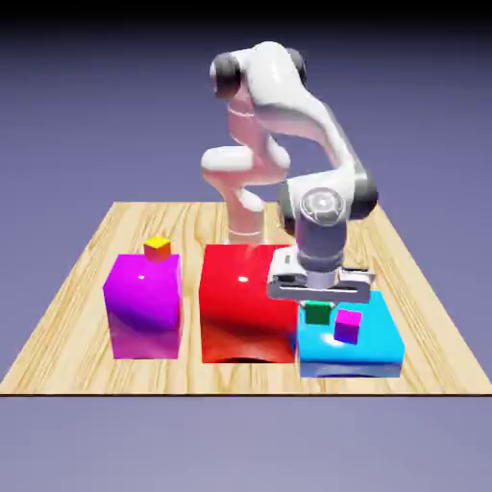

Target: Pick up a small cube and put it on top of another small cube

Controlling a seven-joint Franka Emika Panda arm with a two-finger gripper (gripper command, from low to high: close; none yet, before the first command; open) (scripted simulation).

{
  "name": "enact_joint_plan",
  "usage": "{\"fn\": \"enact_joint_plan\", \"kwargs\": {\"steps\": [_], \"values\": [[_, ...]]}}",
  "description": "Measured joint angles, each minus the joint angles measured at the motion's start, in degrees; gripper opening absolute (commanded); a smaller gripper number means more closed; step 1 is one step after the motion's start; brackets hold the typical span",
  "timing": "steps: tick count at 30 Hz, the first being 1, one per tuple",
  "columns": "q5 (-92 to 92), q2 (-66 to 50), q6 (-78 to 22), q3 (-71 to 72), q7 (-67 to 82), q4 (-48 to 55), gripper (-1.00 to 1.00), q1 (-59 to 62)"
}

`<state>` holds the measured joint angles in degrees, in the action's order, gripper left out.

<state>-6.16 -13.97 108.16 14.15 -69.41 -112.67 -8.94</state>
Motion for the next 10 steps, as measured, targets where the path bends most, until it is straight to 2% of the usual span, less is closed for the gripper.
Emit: {"fn": "enact_joint_plan", "kwargs": {"steps": [4,5,7,10], "values": [[0.2,-2.6,7.5,0.0,0.0,-4.8,-1.0,-0.6],[0.2,-3.4,9.8,0.0,0.0,-6.3,1.0,-0.8],[0.4,-3.4,9.7,0.0,0.0,-6.3,1.0,-0.8],[0.2,-0.8,2.3,0.0,-0.1,-1.5,1.0,-0.2]]}}
